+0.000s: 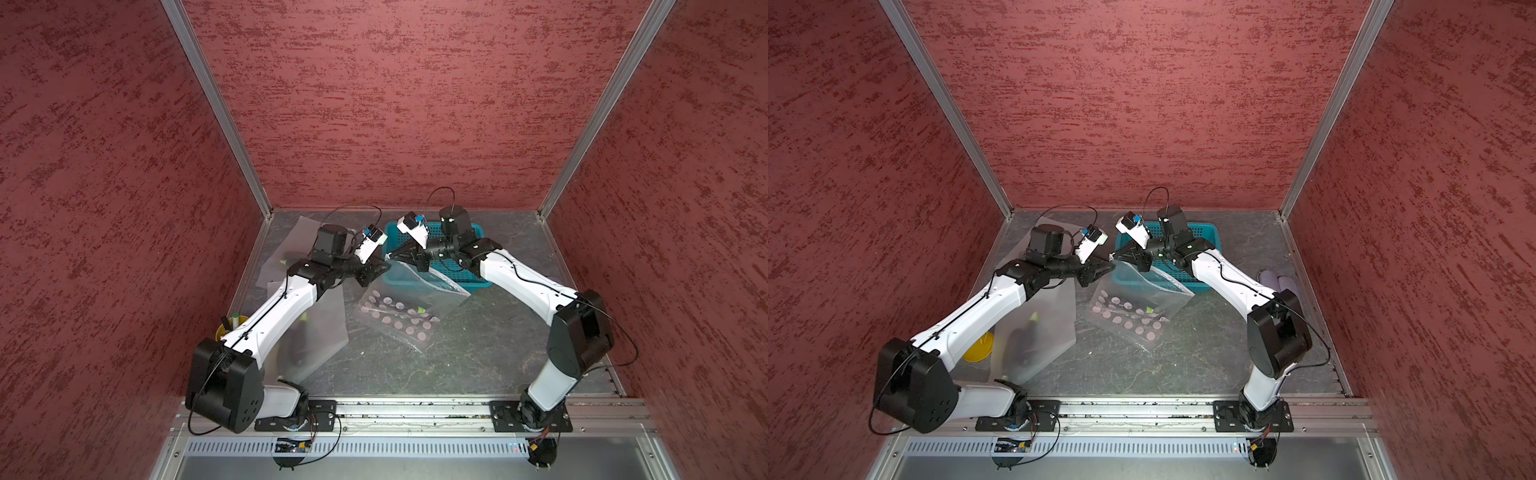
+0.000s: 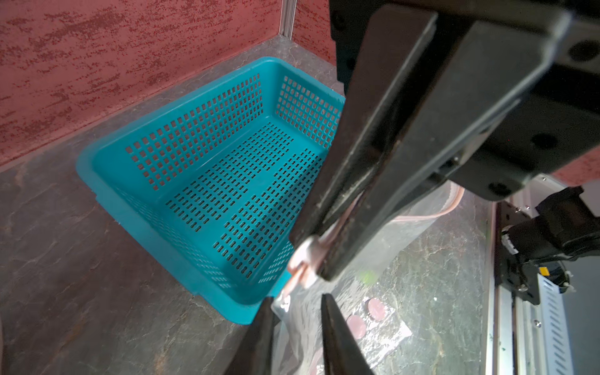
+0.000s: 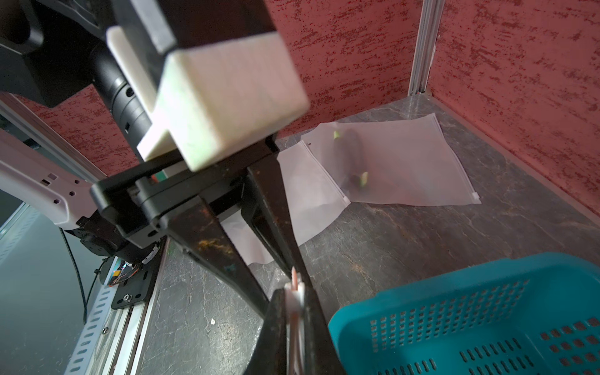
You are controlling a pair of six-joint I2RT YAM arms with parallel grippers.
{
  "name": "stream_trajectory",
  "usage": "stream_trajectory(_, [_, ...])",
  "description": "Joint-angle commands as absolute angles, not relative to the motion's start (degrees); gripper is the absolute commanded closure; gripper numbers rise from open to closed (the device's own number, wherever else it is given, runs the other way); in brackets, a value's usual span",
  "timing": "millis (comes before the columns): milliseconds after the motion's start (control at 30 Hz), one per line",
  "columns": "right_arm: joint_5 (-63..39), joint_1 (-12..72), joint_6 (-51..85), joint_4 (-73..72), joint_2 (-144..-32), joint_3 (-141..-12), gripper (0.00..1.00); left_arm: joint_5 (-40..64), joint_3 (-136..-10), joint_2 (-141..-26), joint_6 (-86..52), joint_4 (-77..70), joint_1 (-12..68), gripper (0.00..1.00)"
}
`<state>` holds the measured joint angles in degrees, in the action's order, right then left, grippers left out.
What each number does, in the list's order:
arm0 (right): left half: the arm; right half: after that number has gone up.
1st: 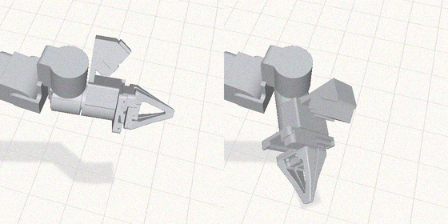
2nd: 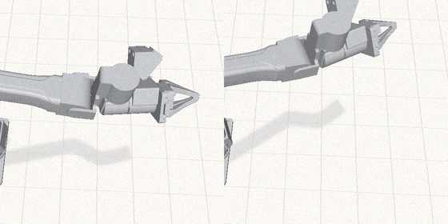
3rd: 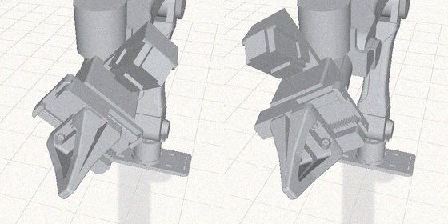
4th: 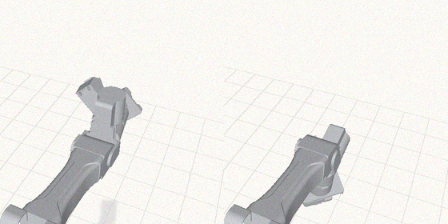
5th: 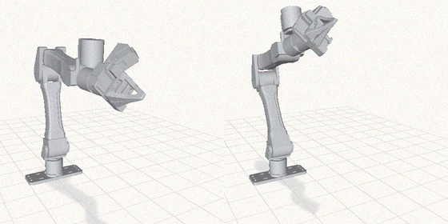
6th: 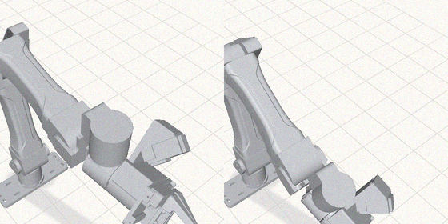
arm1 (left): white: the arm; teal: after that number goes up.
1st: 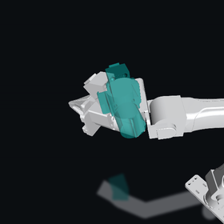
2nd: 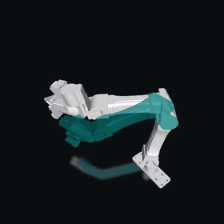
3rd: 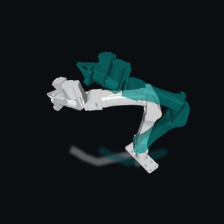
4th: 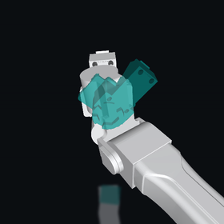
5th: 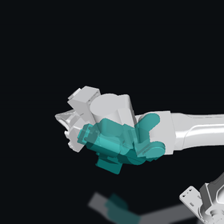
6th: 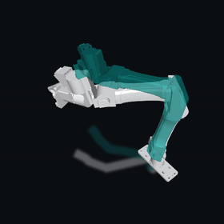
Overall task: Place the eggplant in a zip-top bag and seal the zipper
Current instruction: Zip the zipper on the zipper food storage bag.
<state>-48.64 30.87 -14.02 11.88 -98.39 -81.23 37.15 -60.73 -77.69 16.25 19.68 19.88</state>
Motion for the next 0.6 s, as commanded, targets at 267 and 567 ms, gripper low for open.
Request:
stream_trajectory(267, [-50.06,31.11,-15.29,13.23,-99.33,-83.14,0.94,46.80,-61.07,-77.07,21.71,19.95,16.53,0.68])
stream_trajectory(567, [-51.29,31.07,-15.54,14.39,-100.39,-84.08,0.94,51.06,-63.40,-79.31,25.77,23.01,15.91,0.72])
